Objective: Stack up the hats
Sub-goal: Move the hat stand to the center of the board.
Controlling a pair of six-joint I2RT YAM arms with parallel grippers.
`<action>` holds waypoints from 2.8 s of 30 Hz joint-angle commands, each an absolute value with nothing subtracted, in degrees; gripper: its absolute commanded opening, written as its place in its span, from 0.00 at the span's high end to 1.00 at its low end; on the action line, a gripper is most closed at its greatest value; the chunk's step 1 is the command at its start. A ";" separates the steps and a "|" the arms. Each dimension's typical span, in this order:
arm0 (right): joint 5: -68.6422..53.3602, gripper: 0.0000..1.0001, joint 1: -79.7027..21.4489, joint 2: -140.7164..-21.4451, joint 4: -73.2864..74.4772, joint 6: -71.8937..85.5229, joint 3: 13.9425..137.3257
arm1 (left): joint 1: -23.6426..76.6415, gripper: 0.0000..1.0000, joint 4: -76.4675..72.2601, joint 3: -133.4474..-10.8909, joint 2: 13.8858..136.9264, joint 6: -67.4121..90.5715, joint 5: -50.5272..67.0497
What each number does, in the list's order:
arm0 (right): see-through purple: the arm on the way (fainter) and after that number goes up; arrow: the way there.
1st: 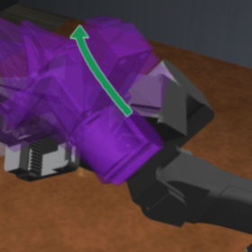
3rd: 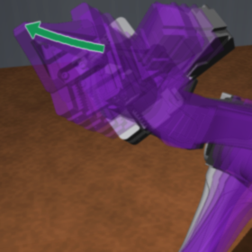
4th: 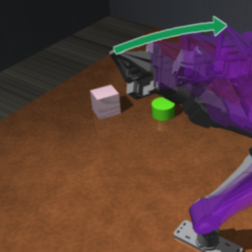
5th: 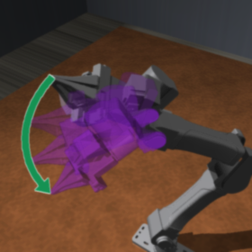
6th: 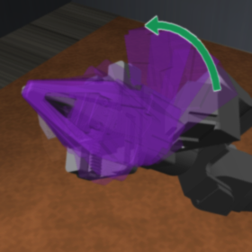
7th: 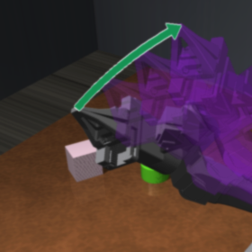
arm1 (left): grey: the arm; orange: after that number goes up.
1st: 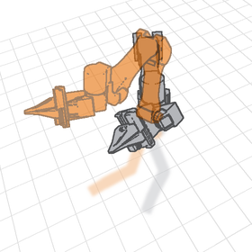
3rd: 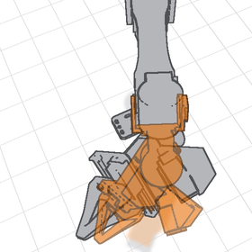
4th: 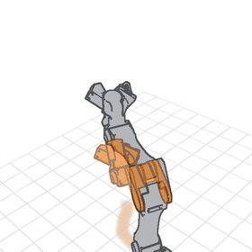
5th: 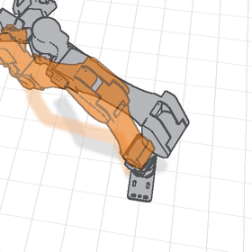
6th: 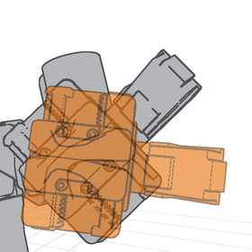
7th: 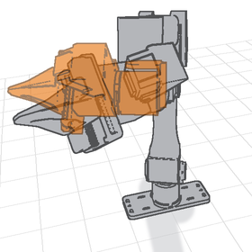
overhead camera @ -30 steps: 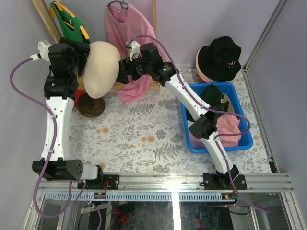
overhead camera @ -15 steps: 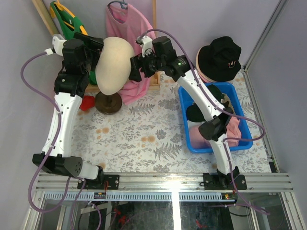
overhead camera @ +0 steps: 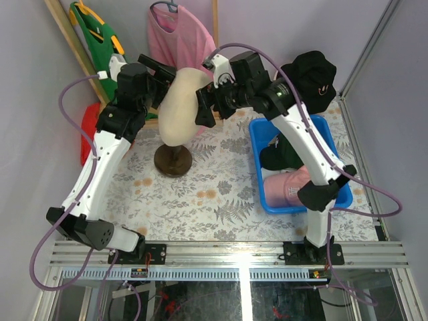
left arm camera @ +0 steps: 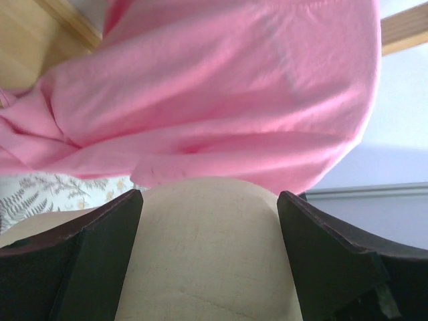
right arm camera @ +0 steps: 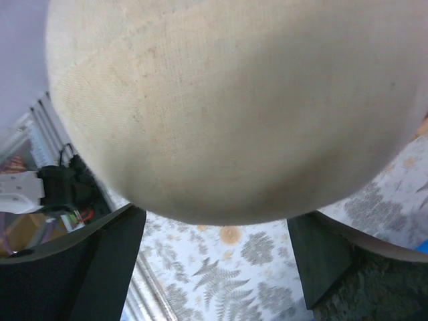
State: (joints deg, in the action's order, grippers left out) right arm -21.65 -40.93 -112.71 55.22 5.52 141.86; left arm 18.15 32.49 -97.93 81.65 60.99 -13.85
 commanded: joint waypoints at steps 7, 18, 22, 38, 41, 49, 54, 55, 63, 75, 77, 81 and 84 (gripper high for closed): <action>-26.56 0.11 -45.31 -107.21 16.17 12.35 136.70 | 30.62 0.20 37.46 -91.13 80.67 68.63 8.08; -27.45 0.12 -45.52 -103.75 13.18 12.56 129.45 | 30.59 0.17 40.24 -83.94 73.76 69.56 1.39; -27.70 0.11 -46.64 -104.50 16.37 11.23 132.35 | 30.58 0.15 41.66 -80.99 70.11 70.81 -2.99; -23.88 0.08 -49.28 -104.63 23.66 8.05 135.02 | 30.58 0.11 48.46 -75.00 60.62 76.68 -21.63; -23.65 0.08 -49.58 -105.30 25.00 7.82 136.82 | 30.61 0.11 49.73 -74.56 59.12 77.91 -25.18; -21.97 0.07 -50.26 -104.87 28.04 6.93 138.42 | 30.59 0.10 51.09 -73.66 56.10 79.99 -33.58; -19.84 0.06 -50.25 -103.06 29.36 5.91 136.87 | 30.50 0.09 51.58 -73.58 55.08 80.33 -37.82; -19.41 0.06 -50.19 -102.64 29.51 5.77 136.40 | 30.50 0.09 51.59 -73.40 54.90 80.38 -38.48; -16.52 0.06 -50.24 -100.35 29.53 5.61 132.94 | 30.00 0.07 53.58 -72.94 53.95 80.67 -42.63; -14.94 0.06 -50.21 -98.69 29.38 5.98 131.22 | 29.80 0.06 59.07 -70.61 49.35 86.60 -48.54; -14.14 0.06 -50.24 -97.81 29.01 6.06 130.02 | 29.80 0.06 59.40 -70.08 48.34 87.12 -48.64; -10.42 0.06 -50.22 -94.16 26.64 6.47 125.78 | 29.80 0.06 59.92 -69.81 46.81 87.52 -49.27; -5.51 0.06 -50.22 -91.42 26.02 6.59 123.58 | 29.80 0.06 60.07 -69.96 45.98 87.20 -49.43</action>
